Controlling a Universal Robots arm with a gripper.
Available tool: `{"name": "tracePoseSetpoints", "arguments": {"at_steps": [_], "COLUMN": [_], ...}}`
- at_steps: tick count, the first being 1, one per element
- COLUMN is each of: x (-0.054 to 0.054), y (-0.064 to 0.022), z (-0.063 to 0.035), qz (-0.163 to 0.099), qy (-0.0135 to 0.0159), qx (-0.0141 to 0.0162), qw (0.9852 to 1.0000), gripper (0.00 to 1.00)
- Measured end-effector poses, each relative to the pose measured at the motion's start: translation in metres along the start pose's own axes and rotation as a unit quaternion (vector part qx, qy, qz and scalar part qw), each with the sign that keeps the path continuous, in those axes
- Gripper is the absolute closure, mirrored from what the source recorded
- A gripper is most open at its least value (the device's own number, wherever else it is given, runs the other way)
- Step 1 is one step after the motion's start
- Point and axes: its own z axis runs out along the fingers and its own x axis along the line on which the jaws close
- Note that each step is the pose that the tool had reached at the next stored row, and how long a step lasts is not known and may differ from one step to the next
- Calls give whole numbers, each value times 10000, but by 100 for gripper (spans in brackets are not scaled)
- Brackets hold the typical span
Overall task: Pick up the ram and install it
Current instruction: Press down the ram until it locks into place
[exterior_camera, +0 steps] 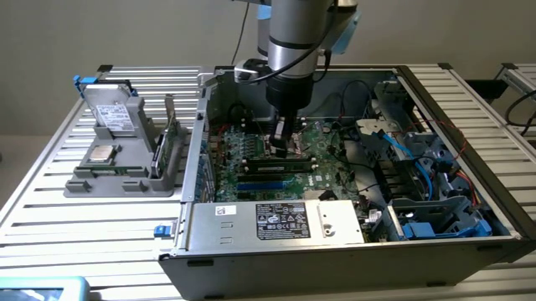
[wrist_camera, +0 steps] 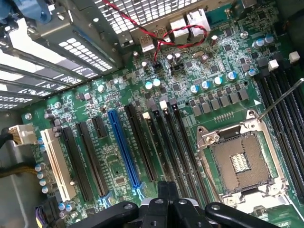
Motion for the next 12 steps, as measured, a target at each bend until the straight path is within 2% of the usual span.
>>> {"name": "tracePoseSetpoints", "arguments": {"at_steps": [6,12], "x": [0,0], "y": [0,0], "z": [1,2], "qz": [426,853], "qy": [2,3], "qx": [-46,-92], "qw": [9991,9963], "gripper": [89,89]}}
